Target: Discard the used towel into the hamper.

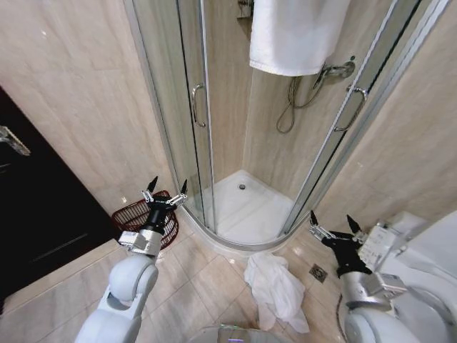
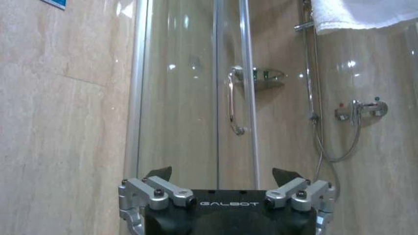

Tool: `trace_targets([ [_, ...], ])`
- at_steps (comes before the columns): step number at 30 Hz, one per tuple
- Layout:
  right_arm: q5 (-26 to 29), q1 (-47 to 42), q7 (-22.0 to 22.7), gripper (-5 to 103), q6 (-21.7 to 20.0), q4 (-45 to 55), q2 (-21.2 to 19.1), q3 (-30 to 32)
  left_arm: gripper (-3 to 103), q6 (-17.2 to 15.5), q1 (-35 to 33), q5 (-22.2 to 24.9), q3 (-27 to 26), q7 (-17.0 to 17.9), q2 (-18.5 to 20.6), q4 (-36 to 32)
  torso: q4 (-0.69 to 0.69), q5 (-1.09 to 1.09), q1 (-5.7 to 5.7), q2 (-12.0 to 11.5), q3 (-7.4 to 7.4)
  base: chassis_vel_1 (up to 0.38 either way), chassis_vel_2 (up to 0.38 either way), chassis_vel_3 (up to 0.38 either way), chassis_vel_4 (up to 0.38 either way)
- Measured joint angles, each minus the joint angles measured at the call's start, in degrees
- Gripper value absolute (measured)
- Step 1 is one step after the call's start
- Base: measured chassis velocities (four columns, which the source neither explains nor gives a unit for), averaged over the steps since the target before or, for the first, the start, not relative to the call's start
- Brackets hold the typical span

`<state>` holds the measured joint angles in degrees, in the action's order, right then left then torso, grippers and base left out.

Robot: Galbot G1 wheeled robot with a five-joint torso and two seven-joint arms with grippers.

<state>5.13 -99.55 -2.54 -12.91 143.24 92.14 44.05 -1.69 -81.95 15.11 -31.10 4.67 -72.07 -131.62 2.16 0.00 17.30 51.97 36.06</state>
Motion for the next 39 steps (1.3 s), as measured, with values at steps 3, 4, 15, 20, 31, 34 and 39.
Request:
trace_targets([
  [3,-0.1,-0.3,0.0,100,0.2,0.0,0.0,0.2,100,-0.1,0.0,-0.2,0.4,0.0,0.0,0.0,0.0,0.0,0.32,0.7,0.39,0.0,0.0,0.0,0.0],
  [4,-0.2,-0.4,0.0,100,0.3,0.0,0.0,0.3,100,-0.1,0.1,-0.3,0.5,0.0,-0.1,0.0,0.0,0.0,0.49,1.1,0.6,0.0,0.0,0.0,0.0],
  [15,-0.7,-0.5,-0.1,100,0.5,0.0,0.0,0.0,100,-0.2,-0.1,-0.7,0.7,-0.1,-0.3,0.1,0.0,0.0,1.88,4.3,2.36,0.025,-0.029,-0.028,0.025],
  [20,-0.7,-0.4,-0.2,100,0.6,0.0,0.0,0.0,100,-0.2,0.2,-0.7,0.7,-0.1,-0.3,0.2,0.0,0.0,2.53,5.7,3.17,0.033,-0.026,-0.026,0.036],
  [31,-0.1,-0.4,0.4,100,1.5,0.0,0.0,0.2,100,0.5,-0.8,-0.4,0.7,-1.3,-0.6,-0.1,0.0,-0.01,3.54,7.9,4.35,0.0,0.0,0.0,0.0],
  [34,-0.1,-0.6,0.4,100,1.7,0.0,0.0,0.3,100,0.7,-1.0,-0.4,0.7,-1.4,-0.7,-0.1,0.0,0.0,3.85,8.7,4.76,0.0,0.0,0.0,0.0],
  [39,-0.1,-0.9,0.4,100,1.9,0.0,0.0,0.5,100,1.2,-1.0,-0.2,0.4,-1.1,-0.9,0.2,-0.02,0.0,4.44,9.9,5.39,0.0,0.0,0.0,0.0],
])
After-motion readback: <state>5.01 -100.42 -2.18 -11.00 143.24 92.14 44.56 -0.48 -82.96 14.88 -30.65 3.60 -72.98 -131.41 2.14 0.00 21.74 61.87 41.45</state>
